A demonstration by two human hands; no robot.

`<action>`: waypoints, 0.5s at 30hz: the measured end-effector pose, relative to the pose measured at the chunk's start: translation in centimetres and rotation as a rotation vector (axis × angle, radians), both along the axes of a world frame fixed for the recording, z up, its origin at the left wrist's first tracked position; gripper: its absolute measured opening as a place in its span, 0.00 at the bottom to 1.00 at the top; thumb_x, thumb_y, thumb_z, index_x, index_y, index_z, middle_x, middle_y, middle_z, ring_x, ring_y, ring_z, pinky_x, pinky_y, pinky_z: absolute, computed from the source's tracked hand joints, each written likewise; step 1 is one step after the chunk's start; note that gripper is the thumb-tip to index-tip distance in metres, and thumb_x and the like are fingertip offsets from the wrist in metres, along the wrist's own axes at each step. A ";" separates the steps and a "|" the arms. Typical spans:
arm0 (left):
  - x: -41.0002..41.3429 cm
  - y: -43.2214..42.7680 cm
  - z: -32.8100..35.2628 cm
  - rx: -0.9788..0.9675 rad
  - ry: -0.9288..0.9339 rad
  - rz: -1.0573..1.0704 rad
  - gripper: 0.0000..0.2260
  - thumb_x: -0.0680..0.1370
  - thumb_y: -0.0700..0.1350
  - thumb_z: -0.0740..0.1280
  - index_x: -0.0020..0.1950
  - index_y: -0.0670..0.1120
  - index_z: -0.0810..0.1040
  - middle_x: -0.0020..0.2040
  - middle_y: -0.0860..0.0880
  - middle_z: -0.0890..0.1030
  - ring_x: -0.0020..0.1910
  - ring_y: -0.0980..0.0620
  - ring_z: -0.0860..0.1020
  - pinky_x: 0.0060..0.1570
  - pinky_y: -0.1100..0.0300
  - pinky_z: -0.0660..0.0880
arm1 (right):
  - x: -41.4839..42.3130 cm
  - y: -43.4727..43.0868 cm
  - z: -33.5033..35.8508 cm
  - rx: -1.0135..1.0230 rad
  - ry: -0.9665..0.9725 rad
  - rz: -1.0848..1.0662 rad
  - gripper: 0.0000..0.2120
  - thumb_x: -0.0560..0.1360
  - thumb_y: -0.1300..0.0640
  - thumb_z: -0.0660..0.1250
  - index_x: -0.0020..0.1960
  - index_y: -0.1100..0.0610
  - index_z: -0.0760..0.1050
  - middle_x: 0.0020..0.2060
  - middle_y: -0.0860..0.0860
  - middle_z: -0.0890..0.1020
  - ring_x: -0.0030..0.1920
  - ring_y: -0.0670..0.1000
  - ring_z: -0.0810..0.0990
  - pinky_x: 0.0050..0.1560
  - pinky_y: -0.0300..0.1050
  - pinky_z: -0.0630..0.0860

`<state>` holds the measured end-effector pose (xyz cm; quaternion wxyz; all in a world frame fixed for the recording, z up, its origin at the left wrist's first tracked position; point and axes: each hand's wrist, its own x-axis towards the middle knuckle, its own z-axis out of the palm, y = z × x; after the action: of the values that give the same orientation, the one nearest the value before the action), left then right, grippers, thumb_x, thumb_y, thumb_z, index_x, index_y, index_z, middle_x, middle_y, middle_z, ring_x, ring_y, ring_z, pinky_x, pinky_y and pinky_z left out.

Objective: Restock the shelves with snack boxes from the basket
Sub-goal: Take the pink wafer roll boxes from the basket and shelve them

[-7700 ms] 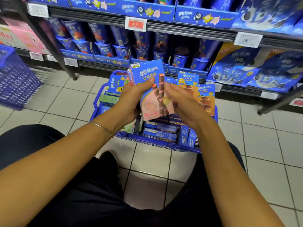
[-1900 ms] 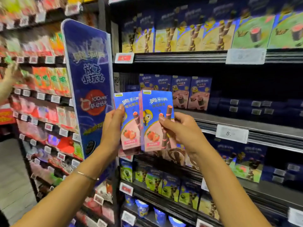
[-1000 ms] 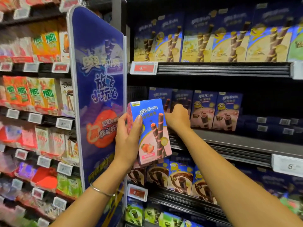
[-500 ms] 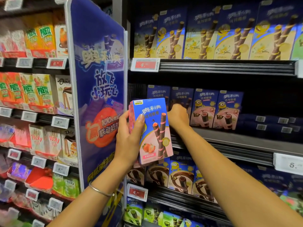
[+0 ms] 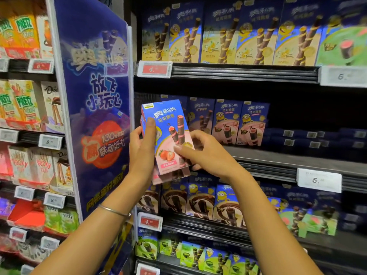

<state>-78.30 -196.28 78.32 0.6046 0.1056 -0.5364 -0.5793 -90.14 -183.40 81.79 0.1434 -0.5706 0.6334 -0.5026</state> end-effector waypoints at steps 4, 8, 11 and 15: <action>-0.6 0.7 0.8 -0.034 -0.088 0.017 0.53 0.66 0.83 0.64 0.67 0.36 0.76 0.53 0.45 0.89 0.48 0.45 0.89 0.43 0.52 0.85 | -0.4 0.8 -0.2 -0.016 -0.018 -0.023 0.17 0.77 0.46 0.71 0.61 0.53 0.76 0.55 0.49 0.84 0.51 0.50 0.85 0.44 0.54 0.85; -1.1 -0.2 0.9 -0.031 -0.165 0.066 0.29 0.82 0.65 0.65 0.51 0.37 0.79 0.42 0.49 0.88 0.37 0.52 0.86 0.33 0.58 0.80 | -1.1 1.5 0.0 -0.097 -0.193 -0.007 0.11 0.80 0.54 0.70 0.60 0.58 0.77 0.51 0.55 0.86 0.48 0.53 0.87 0.38 0.47 0.84; -1.2 -0.5 0.9 0.012 -0.195 0.108 0.26 0.80 0.58 0.73 0.63 0.36 0.78 0.50 0.44 0.88 0.39 0.53 0.87 0.33 0.61 0.79 | -2.3 2.1 0.3 -0.179 -0.233 -0.101 0.10 0.80 0.57 0.68 0.59 0.61 0.77 0.51 0.58 0.86 0.51 0.57 0.86 0.49 0.56 0.85; -1.1 -0.5 1.2 0.046 -0.181 0.148 0.22 0.77 0.52 0.78 0.65 0.41 0.78 0.48 0.50 0.89 0.39 0.54 0.88 0.32 0.64 0.80 | -4.2 2.5 0.8 -0.318 -0.374 -0.293 0.13 0.79 0.59 0.70 0.61 0.63 0.75 0.50 0.62 0.85 0.45 0.52 0.86 0.47 0.51 0.85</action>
<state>-79.35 -196.81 79.56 0.5922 0.2106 -0.5662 -0.5333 -94.31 -180.94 82.62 0.0921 -0.3858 0.5849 -0.7075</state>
